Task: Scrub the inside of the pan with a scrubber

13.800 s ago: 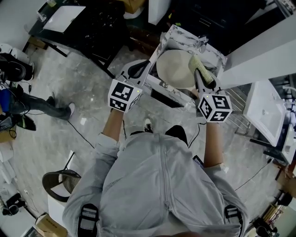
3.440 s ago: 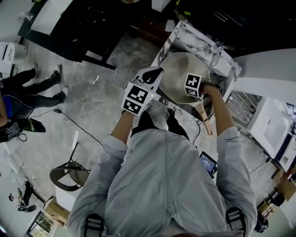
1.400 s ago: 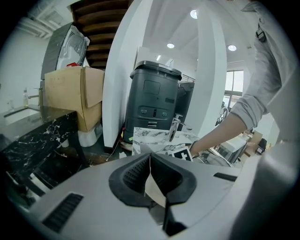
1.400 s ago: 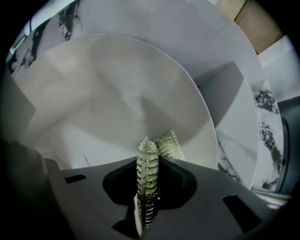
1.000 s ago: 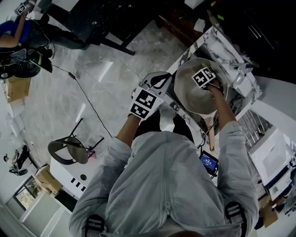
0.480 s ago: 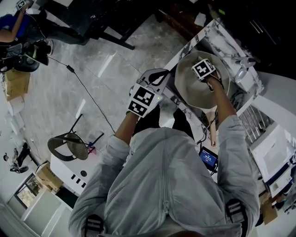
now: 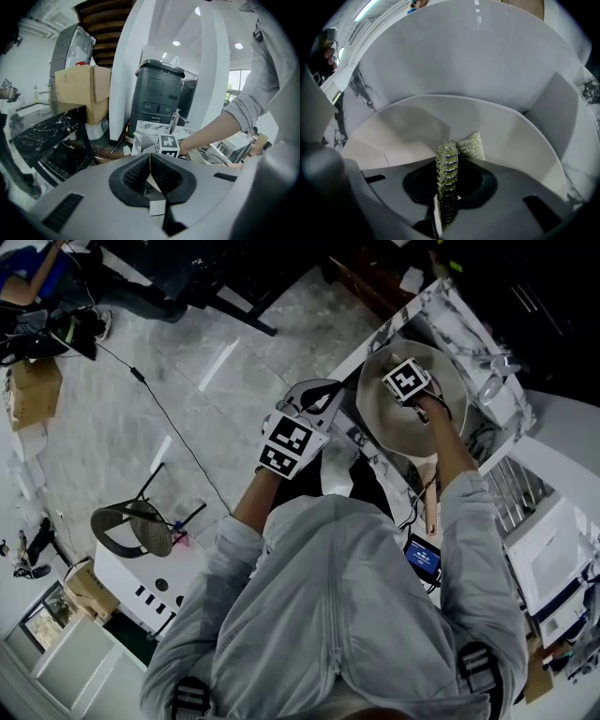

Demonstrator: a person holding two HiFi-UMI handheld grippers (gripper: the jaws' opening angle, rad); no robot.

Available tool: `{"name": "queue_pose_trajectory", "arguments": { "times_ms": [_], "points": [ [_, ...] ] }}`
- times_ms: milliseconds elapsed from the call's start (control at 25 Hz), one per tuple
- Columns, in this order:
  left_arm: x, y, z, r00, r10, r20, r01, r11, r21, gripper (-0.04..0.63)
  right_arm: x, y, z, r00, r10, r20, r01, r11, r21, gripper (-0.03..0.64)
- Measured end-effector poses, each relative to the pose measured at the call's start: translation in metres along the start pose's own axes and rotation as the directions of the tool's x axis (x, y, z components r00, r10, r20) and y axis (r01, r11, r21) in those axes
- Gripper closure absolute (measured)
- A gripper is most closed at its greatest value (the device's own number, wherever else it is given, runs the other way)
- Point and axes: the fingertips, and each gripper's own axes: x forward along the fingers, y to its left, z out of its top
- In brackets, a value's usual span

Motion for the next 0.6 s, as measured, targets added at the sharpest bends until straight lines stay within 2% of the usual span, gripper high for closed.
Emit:
{"name": "queue_pose_trajectory", "arguments": {
  "times_ms": [360,600],
  "points": [
    [-0.016,-0.009,-0.005,0.999,0.036,0.012,-0.036,0.999,-0.004,0.571,-0.004,0.047,0.004,0.988,0.156,0.021,-0.154,0.986,-0.056,0.534],
    [-0.022,-0.023,-0.011,0.998,0.052,0.030,-0.052,0.999,-0.018,0.571,-0.008,0.077,-0.007,0.971,0.239,-0.017,-0.239,0.962,-0.130,0.534]
  ]
}}
